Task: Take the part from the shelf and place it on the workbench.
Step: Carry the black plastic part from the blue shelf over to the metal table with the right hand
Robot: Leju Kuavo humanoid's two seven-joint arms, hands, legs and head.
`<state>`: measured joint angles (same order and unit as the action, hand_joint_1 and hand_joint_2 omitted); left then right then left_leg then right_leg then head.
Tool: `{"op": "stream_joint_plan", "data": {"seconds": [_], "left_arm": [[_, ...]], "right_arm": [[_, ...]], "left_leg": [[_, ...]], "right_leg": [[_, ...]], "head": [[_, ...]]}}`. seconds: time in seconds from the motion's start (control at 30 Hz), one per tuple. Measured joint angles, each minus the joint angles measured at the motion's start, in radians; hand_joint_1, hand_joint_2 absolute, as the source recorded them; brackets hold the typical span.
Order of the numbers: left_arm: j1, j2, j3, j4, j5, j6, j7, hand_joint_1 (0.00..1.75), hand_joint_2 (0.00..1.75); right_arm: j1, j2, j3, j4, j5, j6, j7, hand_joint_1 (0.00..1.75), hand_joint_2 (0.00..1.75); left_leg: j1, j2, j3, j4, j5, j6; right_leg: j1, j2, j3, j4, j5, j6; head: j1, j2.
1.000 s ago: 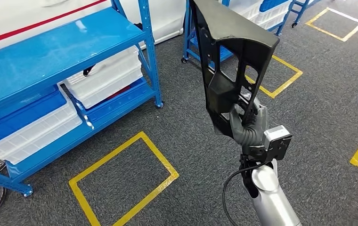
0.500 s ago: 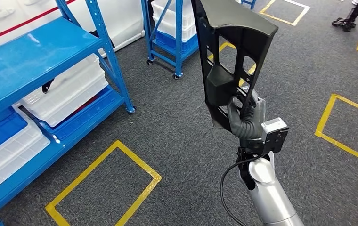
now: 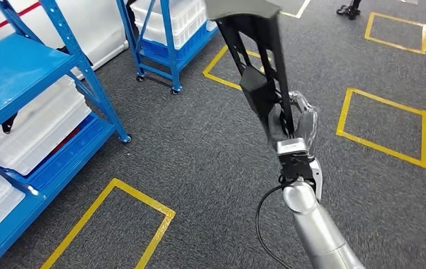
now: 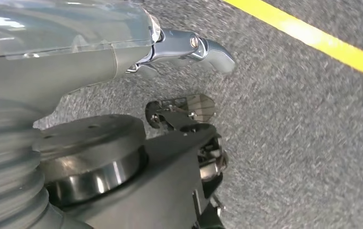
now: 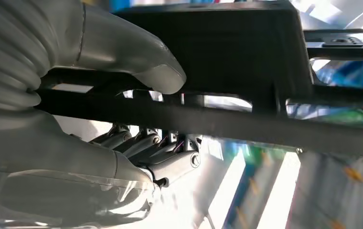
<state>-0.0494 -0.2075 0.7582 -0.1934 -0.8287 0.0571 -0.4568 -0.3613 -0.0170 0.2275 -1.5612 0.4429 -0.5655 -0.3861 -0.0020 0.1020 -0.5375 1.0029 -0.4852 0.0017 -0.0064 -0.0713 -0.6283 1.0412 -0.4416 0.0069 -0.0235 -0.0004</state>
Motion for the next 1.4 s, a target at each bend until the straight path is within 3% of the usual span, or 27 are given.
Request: {"op": "stream_joint_plan", "data": {"seconds": [0.07,0.1,0.13,0.2,0.23,0.3,0.33,0.4,0.47,0.53,0.6,0.67,0.73,0.8,0.83,0.87,0.9,0.97,1.03,1.1,1.13,1.17,1.23,1.3,1.33,1.37,1.4], "left_arm": [[-0.004,0.000,0.001,0.000,-0.001,-0.005,0.000,0.00,1.75],[-0.006,0.000,0.001,0.000,-0.002,-0.006,0.002,0.00,1.75],[-0.008,-0.001,0.002,0.000,-0.002,-0.006,0.003,0.00,1.75],[-0.009,-0.002,0.002,0.000,-0.004,-0.004,0.007,0.00,1.75],[-0.009,-0.003,0.003,0.000,-0.006,-0.003,0.009,0.00,1.75],[-0.008,-0.003,0.003,0.000,-0.008,-0.003,0.011,0.00,1.75],[-0.008,-0.003,0.003,0.000,-0.009,-0.003,0.012,0.00,1.75],[-0.008,-0.003,0.003,0.000,-0.009,-0.003,0.010,0.00,1.75],[-0.007,-0.004,0.004,0.000,-0.009,-0.004,0.007,0.00,1.75],[-0.005,-0.004,0.004,0.000,-0.009,-0.004,0.004,0.00,1.75],[-0.007,-0.004,0.004,0.000,-0.008,-0.005,0.002,0.00,1.75],[-0.008,-0.004,0.005,0.000,-0.007,-0.004,0.002,0.00,1.75],[-0.006,-0.004,0.006,0.000,-0.006,-0.001,0.002,0.00,1.75],[-0.003,-0.004,0.010,0.000,-0.004,0.003,0.002,0.00,1.75],[-0.003,-0.004,0.011,0.000,-0.003,0.005,0.002,0.00,1.75],[-0.003,-0.004,0.012,0.000,-0.002,0.008,0.002,0.00,1.75],[-0.003,-0.004,0.012,0.000,-0.001,0.010,0.002,0.00,1.75],[-0.003,-0.004,0.013,0.000,-0.001,0.014,0.002,0.00,1.75],[-0.004,-0.004,0.016,0.000,-0.001,0.015,0.002,0.00,1.75],[-0.005,-0.004,0.018,0.000,-0.001,0.015,0.003,0.00,1.75],[-0.006,-0.004,0.019,0.000,-0.001,0.015,0.003,0.00,1.75],[-0.007,-0.004,0.019,0.000,0.000,0.015,0.002,0.00,1.75],[-0.006,-0.004,0.021,0.000,0.000,0.016,0.001,0.00,1.75],[-0.002,-0.004,0.025,0.000,0.002,0.018,0.001,0.00,1.75],[0.000,-0.004,0.027,0.000,0.003,0.020,0.001,0.00,1.75],[0.001,-0.004,0.028,0.000,0.005,0.021,0.002,0.00,1.75],[0.001,-0.004,0.029,0.000,0.007,0.024,0.002,0.00,1.75]], "right_arm": [[-0.012,-0.003,-0.006,0.010,0.236,-0.067,0.057,1.75,1.75],[-0.018,-0.005,-0.012,0.017,0.350,-0.089,0.085,1.75,1.75],[-0.025,-0.007,-0.020,0.026,0.456,-0.104,0.111,1.75,1.75],[-0.043,-0.006,-0.035,0.043,0.632,-0.119,0.150,1.75,1.75],[-0.050,-0.005,-0.041,0.054,0.712,-0.121,0.168,1.75,1.75],[-0.056,-0.005,-0.056,0.075,0.862,-0.122,0.207,1.75,1.75],[-0.057,-0.005,-0.064,0.084,0.928,-0.122,0.228,1.75,1.75],[-0.059,-0.007,-0.079,0.097,1.028,-0.123,0.272,1.75,1.75],[-0.059,-0.016,-0.085,0.103,1.091,-0.123,0.311,1.75,1.75],[-0.057,-0.029,-0.085,0.105,1.114,-0.124,0.338,1.75,1.75],[-0.054,-0.047,-0.083,0.106,1.118,-0.124,0.352,1.75,1.75],[-0.051,-0.064,-0.081,0.107,1.108,-0.125,0.356,1.75,1.75],[-0.051,-0.072,-0.078,0.107,1.094,-0.126,0.354,1.75,1.75],[-0.048,-0.077,-0.076,0.109,1.081,-0.126,0.346,1.75,1.75],[-0.047,-0.079,-0.075,0.110,1.075,-0.126,0.341,1.75,1.75],[-0.046,-0.082,-0.075,0.111,1.070,-0.126,0.334,1.75,1.75],[-0.046,-0.085,-0.076,0.112,1.066,-0.126,0.328,1.75,1.75],[-0.049,-0.088,-0.079,0.112,1.064,-0.126,0.315,1.75,1.75],[-0.054,-0.091,-0.083,0.112,1.064,-0.126,0.307,1.75,1.75],[-0.055,-0.095,-0.086,0.111,1.064,-0.127,0.301,1.75,1.75],[-0.055,-0.097,-0.088,0.111,1.064,-0.127,0.298,1.75,1.75],[-0.057,-0.098,-0.090,0.110,1.063,-0.127,0.294,1.75,1.75],[-0.063,-0.098,-0.095,0.109,1.062,-0.128,0.283,1.75,1.75],[-0.066,-0.097,-0.099,0.110,1.058,-0.128,0.271,1.75,1.75],[-0.066,-0.096,-0.100,0.112,1.056,-0.128,0.265,1.75,1.75],[-0.066,-0.096,-0.101,0.114,1.054,-0.128,0.259,1.75,1.75],[-0.068,-0.096,-0.103,0.117,1.053,-0.128,0.255,1.75,1.75]], "left_leg": [[-0.003,0.022,0.004,0.000,-0.005,-0.009],[-0.001,0.013,0.005,0.004,-0.011,-0.014],[0.003,-0.011,0.001,0.019,-0.024,-0.018],[0.009,-0.075,-0.035,0.105,-0.078,-0.025],[0.010,-0.093,-0.069,0.177,-0.112,-0.026],[0.010,-0.098,-0.130,0.299,-0.153,-0.027],[0.011,-0.098,-0.141,0.315,-0.146,-0.026],[0.012,-0.109,-0.101,0.216,-0.074,-0.021],[0.016,-0.156,-0.039,0.075,-0.012,-0.015],[0.016,-0.184,-0.017,0.023,-0.002,-0.011],[0.014,-0.163,-0.015,0.014,0.003,-0.001],[0.015,-0.135,-0.010,0.001,0.013,0.015],[0.011,-0.105,-0.008,-0.006,0.018,0.025],[0.006,-0.076,-0.010,-0.006,0.017,0.028],[0.005,-0.062,-0.011,-0.006,0.016,0.029],[0.004,-0.048,-0.010,-0.005,0.015,0.028],[0.004,-0.035,-0.009,-0.005,0.013,0.027],[0.000,-0.011,-0.006,-0.001,0.006,0.020],[-0.005,0.008,-0.005,0.002,0.001,0.010],[-0.007,0.027,-0.001,0.002,-0.003,0.001],[-0.005,0.018,-0.001,0.007,-0.010,-0.005],[-0.002,-0.004,-0.007,0.025,-0.025,-0.010],[0.004,-0.069,-0.049,0.123,-0.083,-0.016],[0.005,-0.093,-0.114,0.259,-0.138,-0.018],[0.005,-0.096,-0.133,0.296,-0.143,-0.018],[0.006,-0.097,-0.135,0.293,-0.127,-0.017],[0.006,-0.102,-0.119,0.251,-0.093,-0.015]], "right_leg": [[0.003,0.021,-0.003,-0.003,0.000,-0.013],[0.001,0.033,-0.003,-0.005,0.002,-0.018],[-0.001,0.044,-0.003,-0.007,0.004,-0.024],[-0.005,0.066,-0.002,-0.010,0.007,-0.034],[-0.005,0.078,-0.002,-0.010,0.007,-0.037],[-0.003,0.104,-0.003,-0.009,0.008,-0.040],[-0.002,0.117,-0.003,-0.008,0.009,-0.040],[-0.003,0.144,-0.001,-0.006,0.010,-0.037],[-0.004,0.171,-0.004,-0.002,0.012,-0.030],[-0.008,0.195,-0.014,-0.002,0.018,-0.016],[-0.014,0.215,-0.021,-0.006,0.026,0.000],[-0.011,0.179,-0.035,0.019,0.008,0.008],[-0.008,0.110,-0.082,0.120,-0.051,0.013],[-0.012,0.082,-0.137,0.240,-0.100,0.018],[-0.014,0.078,-0.146,0.264,-0.102,0.020],[-0.016,0.074,-0.135,0.248,-0.086,0.022],[-0.016,0.065,-0.104,0.195,-0.057,0.022],[-0.009,0.018,-0.027,0.056,-0.011,0.017],[0.001,-0.005,0.004,-0.008,-0.001,0.006],[0.003,0.019,0.001,-0.010,0.001,-0.004],[0.001,0.031,0.001,-0.013,0.003,-0.010],[-0.002,0.042,0.002,-0.016,0.006,-0.016],[-0.006,0.065,0.004,-0.020,0.009,-0.026],[-0.005,0.091,0.002,-0.019,0.010,-0.030],[-0.005,0.106,0.001,-0.018,0.010,-0.030],[-0.005,0.122,0.001,-0.016,0.011,-0.030],[-0.005,0.138,0.001,-0.015,0.011,-0.029]], "head": [[0.000,0.000],[0.000,0.000],[0.000,0.000],[0.000,0.000],[-0.001,0.000],[-0.001,0.000],[-0.001,0.000],[-0.001,0.000],[0.000,0.000],[-0.001,0.000],[-0.001,0.000],[0.000,0.000],[0.000,0.000],[0.000,0.000],[0.000,0.000],[0.000,0.000],[0.000,0.000],[0.000,0.000],[0.000,0.000],[0.000,0.000],[0.000,0.000],[0.000,0.000],[0.000,0.000],[0.000,0.000],[0.000,0.000],[0.000,0.000],[0.000,0.000]]}}
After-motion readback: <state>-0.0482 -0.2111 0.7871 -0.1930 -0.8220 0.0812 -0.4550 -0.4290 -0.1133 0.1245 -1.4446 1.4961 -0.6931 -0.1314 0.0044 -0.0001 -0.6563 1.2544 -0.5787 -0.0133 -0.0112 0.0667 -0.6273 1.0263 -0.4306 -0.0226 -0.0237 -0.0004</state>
